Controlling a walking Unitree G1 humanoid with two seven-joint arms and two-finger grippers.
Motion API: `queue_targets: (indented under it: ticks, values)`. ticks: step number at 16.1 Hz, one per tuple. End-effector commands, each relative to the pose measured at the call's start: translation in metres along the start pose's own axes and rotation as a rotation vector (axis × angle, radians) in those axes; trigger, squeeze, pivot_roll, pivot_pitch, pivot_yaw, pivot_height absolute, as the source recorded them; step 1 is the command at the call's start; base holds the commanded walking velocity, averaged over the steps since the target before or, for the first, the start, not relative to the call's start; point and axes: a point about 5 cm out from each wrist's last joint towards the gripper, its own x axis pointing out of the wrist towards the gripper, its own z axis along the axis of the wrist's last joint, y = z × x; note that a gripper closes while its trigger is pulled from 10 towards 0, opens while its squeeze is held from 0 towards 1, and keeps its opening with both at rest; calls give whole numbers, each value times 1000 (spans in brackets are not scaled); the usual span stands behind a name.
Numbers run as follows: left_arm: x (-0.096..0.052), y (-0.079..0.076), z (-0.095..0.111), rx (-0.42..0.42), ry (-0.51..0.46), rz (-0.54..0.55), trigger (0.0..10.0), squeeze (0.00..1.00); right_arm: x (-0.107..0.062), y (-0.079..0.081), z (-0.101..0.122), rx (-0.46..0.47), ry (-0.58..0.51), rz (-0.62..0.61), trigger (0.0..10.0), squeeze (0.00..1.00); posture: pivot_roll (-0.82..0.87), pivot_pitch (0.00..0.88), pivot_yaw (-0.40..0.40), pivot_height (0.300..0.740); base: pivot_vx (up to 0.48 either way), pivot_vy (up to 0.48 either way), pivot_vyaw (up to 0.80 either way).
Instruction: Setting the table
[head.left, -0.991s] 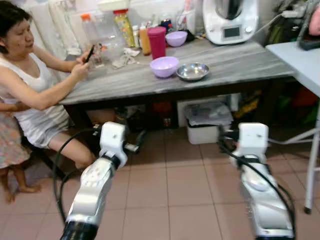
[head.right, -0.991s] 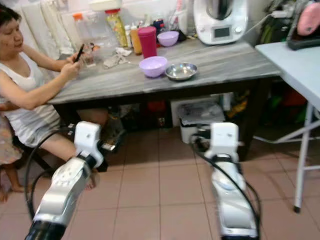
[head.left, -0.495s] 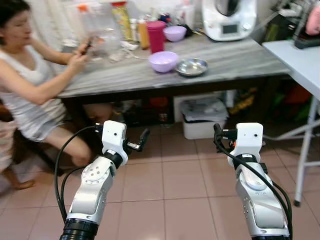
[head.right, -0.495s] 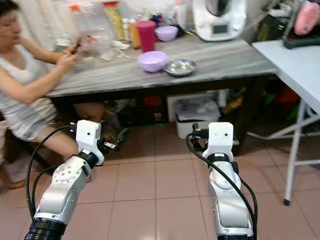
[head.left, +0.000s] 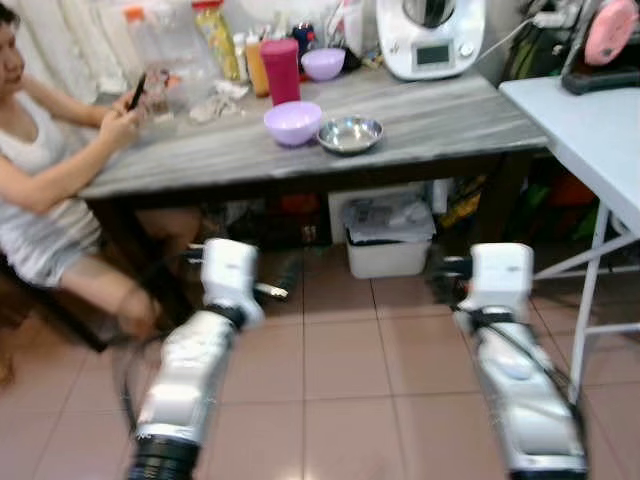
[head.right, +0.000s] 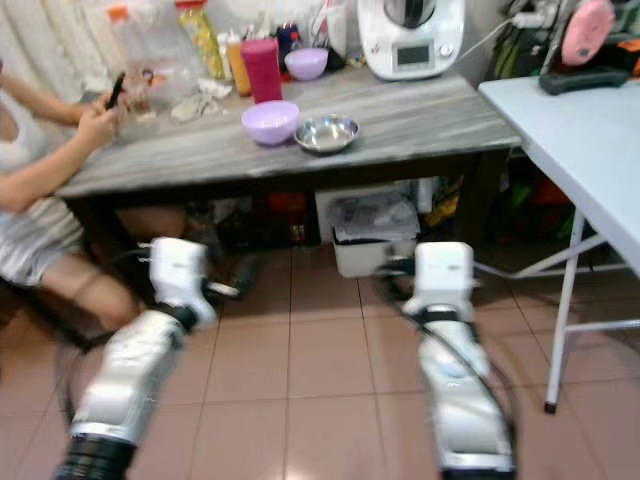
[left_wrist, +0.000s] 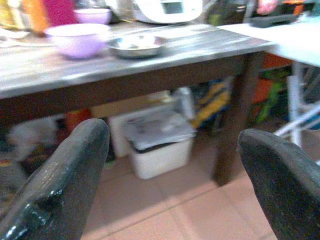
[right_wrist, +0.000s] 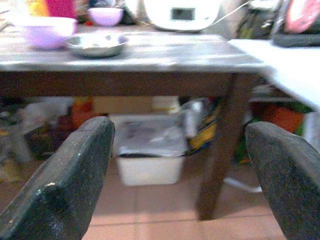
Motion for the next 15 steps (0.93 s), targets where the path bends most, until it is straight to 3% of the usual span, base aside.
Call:
queue_targets:
  ticks: [1, 15]
  values:
    - [-4, 11, 3, 19, -2, 23, 10000, 0, 0, 8, 4, 26, -16, 27, 10000, 0, -279, 0, 99, 740, 0, -480, 0]
    - [-4, 10, 6, 17, -33, 28, 10000, 0, 1, 8, 5, 27, -17, 36, 10000, 0, -276, 0, 93, 740, 0, -404, 0]
